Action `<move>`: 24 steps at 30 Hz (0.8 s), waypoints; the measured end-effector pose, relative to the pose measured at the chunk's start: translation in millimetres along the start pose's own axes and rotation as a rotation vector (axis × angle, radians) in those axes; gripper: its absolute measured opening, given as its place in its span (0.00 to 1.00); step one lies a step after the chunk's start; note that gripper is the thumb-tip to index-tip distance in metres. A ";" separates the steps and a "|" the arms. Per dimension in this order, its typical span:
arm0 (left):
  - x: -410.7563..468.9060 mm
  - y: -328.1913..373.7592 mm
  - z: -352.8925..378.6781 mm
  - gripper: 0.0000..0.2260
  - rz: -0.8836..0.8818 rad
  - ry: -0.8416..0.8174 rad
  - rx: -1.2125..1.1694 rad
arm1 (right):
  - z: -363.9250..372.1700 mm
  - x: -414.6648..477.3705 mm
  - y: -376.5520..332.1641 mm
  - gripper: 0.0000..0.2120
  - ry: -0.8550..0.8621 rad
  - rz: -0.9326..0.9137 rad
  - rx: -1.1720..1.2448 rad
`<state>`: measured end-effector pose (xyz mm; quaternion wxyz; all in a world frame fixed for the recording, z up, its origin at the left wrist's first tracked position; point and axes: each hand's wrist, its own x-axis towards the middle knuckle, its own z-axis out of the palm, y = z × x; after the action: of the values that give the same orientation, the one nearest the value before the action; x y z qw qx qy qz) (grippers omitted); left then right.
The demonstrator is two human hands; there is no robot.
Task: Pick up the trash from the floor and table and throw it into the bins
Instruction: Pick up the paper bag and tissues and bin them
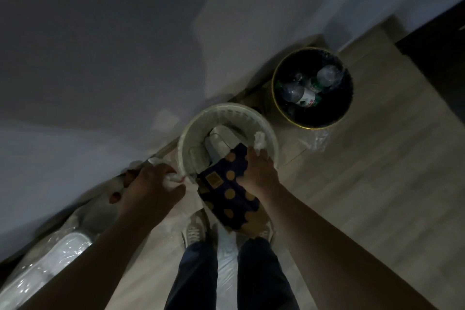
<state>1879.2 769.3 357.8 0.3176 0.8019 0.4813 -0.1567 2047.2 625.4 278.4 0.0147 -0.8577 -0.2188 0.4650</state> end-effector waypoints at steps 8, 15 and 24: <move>10.3 15.4 3.0 0.12 0.083 -0.049 0.081 | 3.0 -13.7 21.9 0.40 -0.182 -0.152 -0.193; 20.9 3.4 26.3 0.12 0.125 -0.114 0.151 | 37.1 -24.1 45.1 0.56 -0.289 -0.219 -0.466; 18.5 -16.4 51.5 0.14 0.094 -0.173 0.183 | 57.2 -21.9 65.8 0.33 0.367 0.052 0.236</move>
<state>1876.7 753.2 303.0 0.2903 0.8326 0.3976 -0.2536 2014.7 547.2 248.2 0.1424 -0.9256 -0.1346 0.3239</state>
